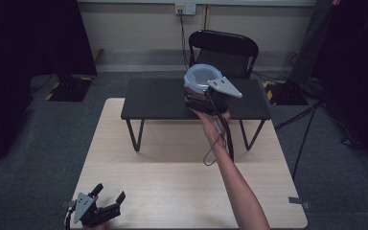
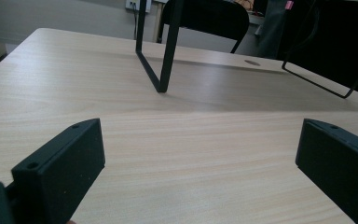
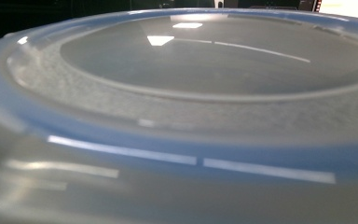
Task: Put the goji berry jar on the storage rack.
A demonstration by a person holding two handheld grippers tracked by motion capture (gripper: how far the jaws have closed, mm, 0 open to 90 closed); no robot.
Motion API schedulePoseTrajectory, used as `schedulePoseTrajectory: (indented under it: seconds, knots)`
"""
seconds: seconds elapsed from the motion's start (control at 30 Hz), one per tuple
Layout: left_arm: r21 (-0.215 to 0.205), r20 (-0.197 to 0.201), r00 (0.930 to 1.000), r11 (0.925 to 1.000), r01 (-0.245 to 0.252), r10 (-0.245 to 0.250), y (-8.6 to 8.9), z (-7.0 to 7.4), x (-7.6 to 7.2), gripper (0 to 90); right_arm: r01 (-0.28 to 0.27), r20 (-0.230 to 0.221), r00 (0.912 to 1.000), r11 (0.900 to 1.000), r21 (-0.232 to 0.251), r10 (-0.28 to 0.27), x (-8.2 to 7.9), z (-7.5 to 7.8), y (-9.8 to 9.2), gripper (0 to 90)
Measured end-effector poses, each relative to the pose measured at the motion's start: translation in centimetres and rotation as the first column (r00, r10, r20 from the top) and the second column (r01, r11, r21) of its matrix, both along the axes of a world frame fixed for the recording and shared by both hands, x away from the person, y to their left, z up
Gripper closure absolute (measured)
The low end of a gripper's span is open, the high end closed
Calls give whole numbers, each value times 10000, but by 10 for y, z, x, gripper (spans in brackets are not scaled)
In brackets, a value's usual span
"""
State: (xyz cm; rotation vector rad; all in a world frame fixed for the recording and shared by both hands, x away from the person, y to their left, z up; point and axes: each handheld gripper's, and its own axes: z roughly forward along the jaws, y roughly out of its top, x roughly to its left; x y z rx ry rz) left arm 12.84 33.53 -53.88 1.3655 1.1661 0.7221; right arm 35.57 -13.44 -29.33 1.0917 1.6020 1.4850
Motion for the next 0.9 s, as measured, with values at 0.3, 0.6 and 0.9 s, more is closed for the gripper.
schedulePoseTrajectory:
  seconds: [0.3, 0.6, 0.9]
  knots:
    - [-37, 6, 10000, 10000, 32, -32, 0, 0, 1, 4, 201, -269, 9994, 9993, -325, -209, 32, -6, 14, 26]
    - [-45, 4, 10000, 10000, 50, -50, 0, 0, 1, 4, 715, -506, 9962, 9974, 16, -713, 44, -11, 29, 25]
    - [-74, 7, 10000, 10000, 59, -59, 0, 0, 2, 4, 272, -549, 9981, 9992, -303, -288, 53, -15, 21, 25]
